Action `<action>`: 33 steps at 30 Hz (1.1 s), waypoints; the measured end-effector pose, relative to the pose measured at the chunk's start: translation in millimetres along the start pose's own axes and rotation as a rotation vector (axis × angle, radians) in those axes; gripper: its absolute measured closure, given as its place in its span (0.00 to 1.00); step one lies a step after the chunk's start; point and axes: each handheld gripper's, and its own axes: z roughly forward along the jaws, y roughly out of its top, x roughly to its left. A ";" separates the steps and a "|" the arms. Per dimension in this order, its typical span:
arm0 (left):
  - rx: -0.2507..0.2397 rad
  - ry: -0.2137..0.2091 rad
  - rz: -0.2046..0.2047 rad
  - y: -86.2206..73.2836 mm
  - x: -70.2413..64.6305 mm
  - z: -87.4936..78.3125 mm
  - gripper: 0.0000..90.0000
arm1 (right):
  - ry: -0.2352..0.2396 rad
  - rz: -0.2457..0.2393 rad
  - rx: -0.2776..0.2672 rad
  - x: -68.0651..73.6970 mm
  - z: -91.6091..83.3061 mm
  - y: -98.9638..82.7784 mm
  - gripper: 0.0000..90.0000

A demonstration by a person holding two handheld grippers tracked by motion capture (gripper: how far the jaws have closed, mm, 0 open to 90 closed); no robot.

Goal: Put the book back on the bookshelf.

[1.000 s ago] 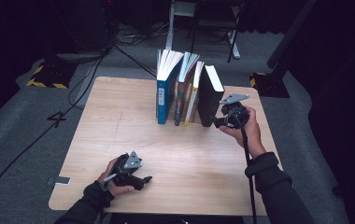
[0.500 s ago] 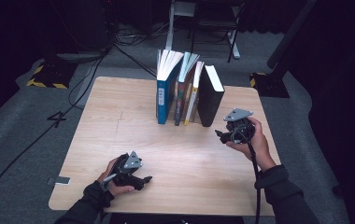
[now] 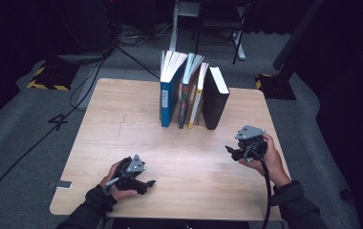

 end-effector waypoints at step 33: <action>-0.001 0.010 -0.010 -0.4 -0.5 -0.3 0.23 | 0.057 0.018 -0.029 21.5 -26.1 -103.8 0.26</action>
